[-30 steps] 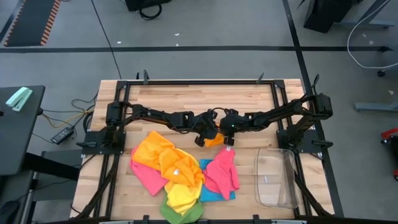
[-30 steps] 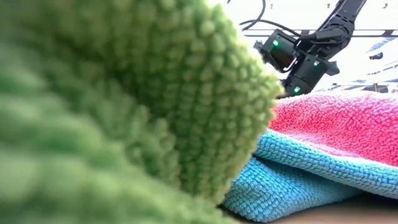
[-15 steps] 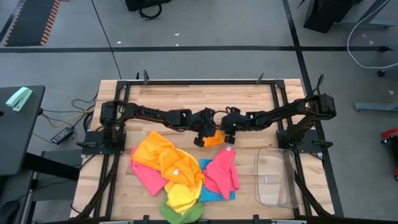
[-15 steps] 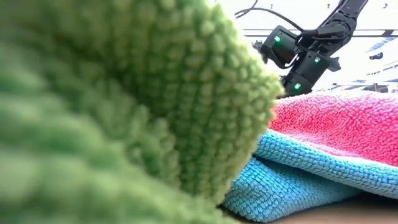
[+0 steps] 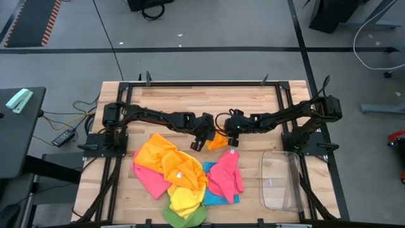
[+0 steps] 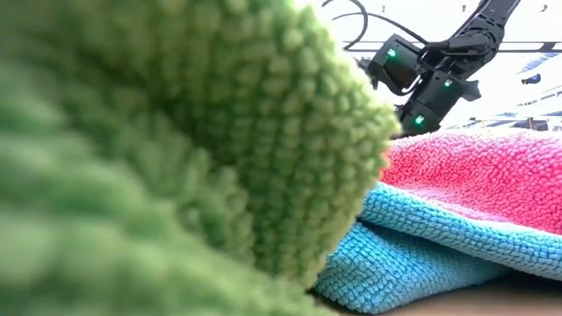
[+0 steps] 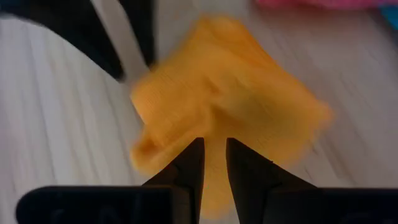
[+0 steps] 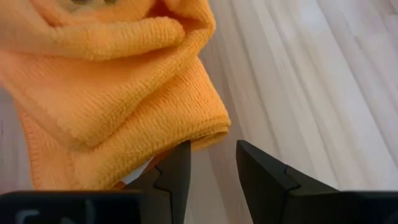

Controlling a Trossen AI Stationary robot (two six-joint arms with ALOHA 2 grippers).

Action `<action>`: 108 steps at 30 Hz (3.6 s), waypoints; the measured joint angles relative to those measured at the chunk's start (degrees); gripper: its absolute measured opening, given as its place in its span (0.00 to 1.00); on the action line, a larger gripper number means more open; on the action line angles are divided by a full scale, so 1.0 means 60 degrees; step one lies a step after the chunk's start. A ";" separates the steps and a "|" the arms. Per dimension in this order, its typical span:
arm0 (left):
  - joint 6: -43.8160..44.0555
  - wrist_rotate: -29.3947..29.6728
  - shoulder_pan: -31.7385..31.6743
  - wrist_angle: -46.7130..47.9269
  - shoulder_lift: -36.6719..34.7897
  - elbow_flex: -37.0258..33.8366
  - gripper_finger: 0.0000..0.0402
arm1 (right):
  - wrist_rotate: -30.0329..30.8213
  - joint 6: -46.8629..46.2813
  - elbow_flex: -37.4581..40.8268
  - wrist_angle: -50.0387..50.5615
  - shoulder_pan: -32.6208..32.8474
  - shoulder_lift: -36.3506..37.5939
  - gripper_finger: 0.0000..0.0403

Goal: Fold microfiber towels
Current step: Fold the orange towel

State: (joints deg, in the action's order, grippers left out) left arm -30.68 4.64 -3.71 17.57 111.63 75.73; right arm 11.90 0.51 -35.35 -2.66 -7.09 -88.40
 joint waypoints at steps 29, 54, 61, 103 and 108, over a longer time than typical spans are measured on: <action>0.1042 -0.0068 -0.0102 0.0143 -0.0385 0.0009 0.18 | 0.0113 -0.0052 0.0018 -0.0047 0.0080 -0.0007 0.34; 0.2758 -0.1071 -0.0106 -0.1491 0.1067 0.0003 0.61 | 0.0044 -0.0084 0.0018 -0.0109 0.0080 -0.0011 0.34; 0.2579 -0.1085 -0.0102 -0.0808 0.0237 0.0013 0.58 | 0.0044 -0.0120 0.0018 -0.0080 0.0080 -0.0011 0.34; 0.0248 -0.2372 0.0239 -0.1066 0.0595 0.0002 0.34 | -0.1755 -0.0045 0.0015 0.0733 0.0062 0.0237 0.34; 0.0163 -0.2177 0.0208 -0.1076 0.0595 0.0005 0.21 | -0.1924 0.0003 0.0018 0.0667 0.0146 0.0056 0.34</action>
State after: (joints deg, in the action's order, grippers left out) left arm -29.70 -8.42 -2.46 11.11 115.20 75.76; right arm 0.36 0.53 -35.24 1.34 -6.22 -88.07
